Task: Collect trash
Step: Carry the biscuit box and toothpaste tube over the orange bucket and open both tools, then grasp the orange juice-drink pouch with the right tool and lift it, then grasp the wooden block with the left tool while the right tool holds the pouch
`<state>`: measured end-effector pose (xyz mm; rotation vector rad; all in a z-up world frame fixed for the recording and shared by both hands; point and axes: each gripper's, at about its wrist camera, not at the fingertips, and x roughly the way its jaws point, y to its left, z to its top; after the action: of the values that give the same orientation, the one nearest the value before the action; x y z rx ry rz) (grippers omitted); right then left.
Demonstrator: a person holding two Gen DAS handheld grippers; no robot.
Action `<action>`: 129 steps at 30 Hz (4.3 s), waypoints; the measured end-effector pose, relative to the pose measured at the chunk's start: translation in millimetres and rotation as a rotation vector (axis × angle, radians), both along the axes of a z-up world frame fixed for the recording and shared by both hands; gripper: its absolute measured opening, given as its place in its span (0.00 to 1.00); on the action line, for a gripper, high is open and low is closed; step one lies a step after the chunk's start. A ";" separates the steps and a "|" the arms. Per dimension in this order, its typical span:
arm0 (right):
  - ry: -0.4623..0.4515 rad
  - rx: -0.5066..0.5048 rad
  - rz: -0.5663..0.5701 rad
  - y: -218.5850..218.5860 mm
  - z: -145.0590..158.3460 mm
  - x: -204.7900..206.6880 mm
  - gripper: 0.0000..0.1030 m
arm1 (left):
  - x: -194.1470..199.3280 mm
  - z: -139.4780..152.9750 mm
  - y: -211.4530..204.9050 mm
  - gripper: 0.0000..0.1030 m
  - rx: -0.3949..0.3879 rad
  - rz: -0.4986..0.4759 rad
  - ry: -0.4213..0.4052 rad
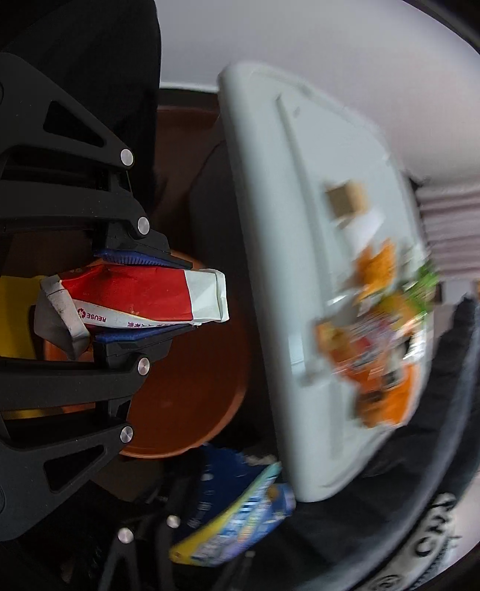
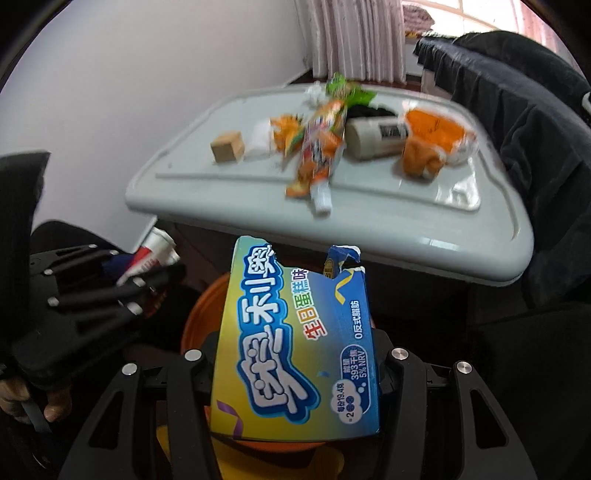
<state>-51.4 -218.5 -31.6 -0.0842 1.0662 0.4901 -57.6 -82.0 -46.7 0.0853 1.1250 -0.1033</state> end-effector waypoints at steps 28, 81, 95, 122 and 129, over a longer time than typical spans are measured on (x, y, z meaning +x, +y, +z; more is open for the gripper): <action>0.037 0.036 -0.066 -14.1 -0.4 34.4 0.66 | 19.1 -24.5 14.3 0.69 -0.001 0.032 0.087; -0.003 0.031 -0.170 62.4 -11.9 207.0 0.32 | 59.5 -2.1 94.9 0.75 -0.075 0.322 -0.105; -0.100 0.106 -0.161 23.8 14.2 183.7 0.33 | 126.5 3.4 86.9 0.75 -0.106 0.366 -0.179; -0.088 0.122 -0.145 24.9 9.5 187.1 0.33 | 181.2 -17.1 107.5 0.75 -0.031 0.399 -0.209; -0.080 0.121 -0.146 25.7 7.4 189.0 0.33 | 187.7 -19.6 104.0 0.75 -0.005 0.413 -0.222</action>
<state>137.6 -192.8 -24.1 0.0795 0.9544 0.4152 130.1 22.0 -66.3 -0.1382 0.9005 0.2663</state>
